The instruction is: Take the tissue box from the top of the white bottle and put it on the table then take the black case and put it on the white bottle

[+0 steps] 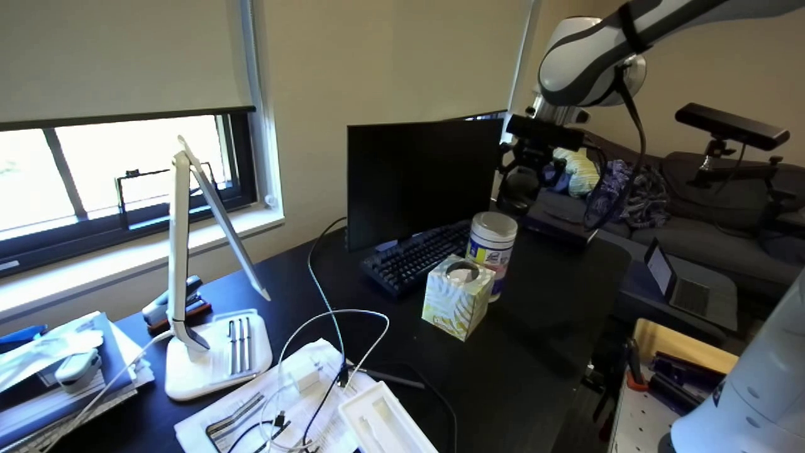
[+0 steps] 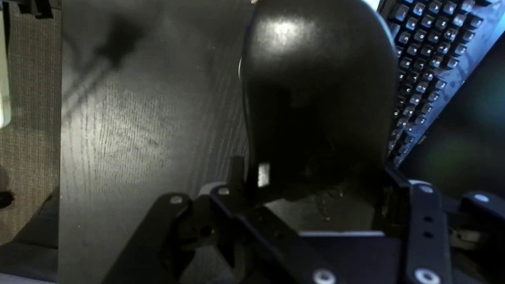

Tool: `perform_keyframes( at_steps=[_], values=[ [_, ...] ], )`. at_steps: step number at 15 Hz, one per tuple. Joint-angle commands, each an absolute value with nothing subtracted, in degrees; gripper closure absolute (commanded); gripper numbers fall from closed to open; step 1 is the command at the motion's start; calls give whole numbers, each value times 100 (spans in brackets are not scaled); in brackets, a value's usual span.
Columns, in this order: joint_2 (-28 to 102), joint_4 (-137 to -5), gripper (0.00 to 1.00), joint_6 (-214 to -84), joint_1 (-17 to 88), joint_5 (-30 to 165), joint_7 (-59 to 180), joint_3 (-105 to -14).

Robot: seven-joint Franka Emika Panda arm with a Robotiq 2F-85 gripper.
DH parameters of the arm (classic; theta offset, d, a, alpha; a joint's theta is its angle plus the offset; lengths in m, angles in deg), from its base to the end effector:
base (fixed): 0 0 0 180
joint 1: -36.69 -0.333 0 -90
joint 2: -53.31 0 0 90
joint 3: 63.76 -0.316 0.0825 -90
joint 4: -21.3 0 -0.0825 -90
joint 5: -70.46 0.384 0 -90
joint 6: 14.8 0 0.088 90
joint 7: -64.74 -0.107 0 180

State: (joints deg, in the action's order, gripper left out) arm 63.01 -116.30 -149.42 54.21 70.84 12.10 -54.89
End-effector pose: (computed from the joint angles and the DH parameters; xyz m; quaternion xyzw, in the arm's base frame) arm 0.4314 -0.2145 0.3907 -0.7689 0.6366 -0.0525 0.0282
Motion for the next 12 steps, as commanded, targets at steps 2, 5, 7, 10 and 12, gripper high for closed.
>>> perform_keyframes(
  at_steps=[2, 5, 7, 10, 12],
  values=[
    [5621, -11414, 48, -15446, 5373, 7510, 1393, -5216],
    [5421, -11505, 48, -15765, 5296, 7498, 1242, -5152],
    [5368, -11539, 48, -15858, 5206, 7806, 1532, -5151],
    [5541, -11599, 48, -15774, 5072, 8084, 1695, -5194],
    [5679, -11671, 48, -15742, 4978, 8195, 1789, -5216]
  ],
)
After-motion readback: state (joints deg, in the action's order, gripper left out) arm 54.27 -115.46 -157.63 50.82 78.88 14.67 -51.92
